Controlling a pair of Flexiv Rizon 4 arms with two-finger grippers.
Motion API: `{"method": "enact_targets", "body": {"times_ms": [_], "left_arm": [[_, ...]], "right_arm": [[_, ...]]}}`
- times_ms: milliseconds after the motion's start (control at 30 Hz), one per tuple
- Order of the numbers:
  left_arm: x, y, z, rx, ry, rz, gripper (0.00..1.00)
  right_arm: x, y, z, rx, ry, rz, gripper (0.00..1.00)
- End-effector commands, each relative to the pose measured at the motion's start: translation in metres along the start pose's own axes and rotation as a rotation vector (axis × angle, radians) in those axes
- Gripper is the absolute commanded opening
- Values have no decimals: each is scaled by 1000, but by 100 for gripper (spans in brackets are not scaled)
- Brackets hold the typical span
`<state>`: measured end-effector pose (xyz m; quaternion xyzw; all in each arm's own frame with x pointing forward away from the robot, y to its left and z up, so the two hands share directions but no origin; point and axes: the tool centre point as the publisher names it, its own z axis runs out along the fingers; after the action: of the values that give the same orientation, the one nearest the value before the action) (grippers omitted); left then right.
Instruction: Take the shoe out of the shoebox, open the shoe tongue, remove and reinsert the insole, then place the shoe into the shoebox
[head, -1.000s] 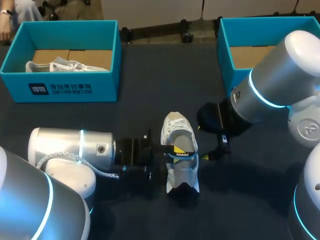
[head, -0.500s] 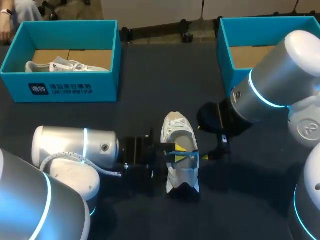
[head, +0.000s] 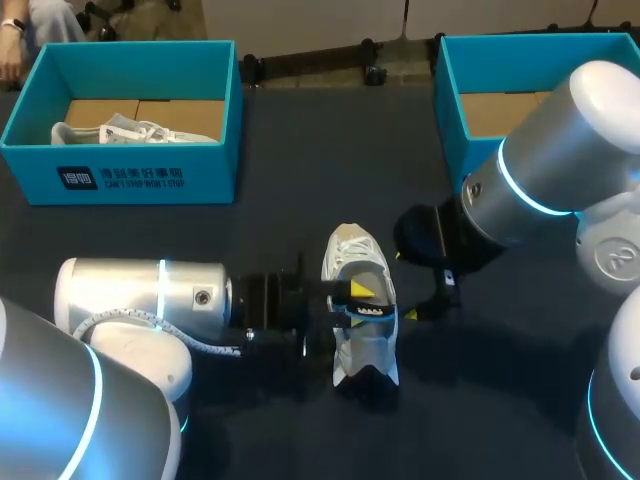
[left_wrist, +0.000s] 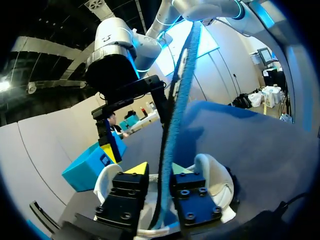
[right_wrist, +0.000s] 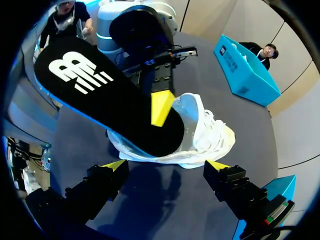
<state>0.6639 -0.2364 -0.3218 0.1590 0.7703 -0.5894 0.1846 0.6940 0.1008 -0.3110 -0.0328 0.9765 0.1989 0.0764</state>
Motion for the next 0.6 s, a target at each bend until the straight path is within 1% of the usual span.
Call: {"method": "enact_targets", "body": {"times_ms": [33,233,433,600], "left_arm": [[3,7,-3,-18,12,16,0],[1,19,0,-47,21,73,0],[1,25,3,-55,30,66,0],[0,34,7,-89,49,78,0]], "right_arm": [[1,0,0,2,-2,1,100],[1,0,0,2,-2,1,100],[1,0,0,2,-2,1,100],[1,0,0,2,-2,1,100]]}}
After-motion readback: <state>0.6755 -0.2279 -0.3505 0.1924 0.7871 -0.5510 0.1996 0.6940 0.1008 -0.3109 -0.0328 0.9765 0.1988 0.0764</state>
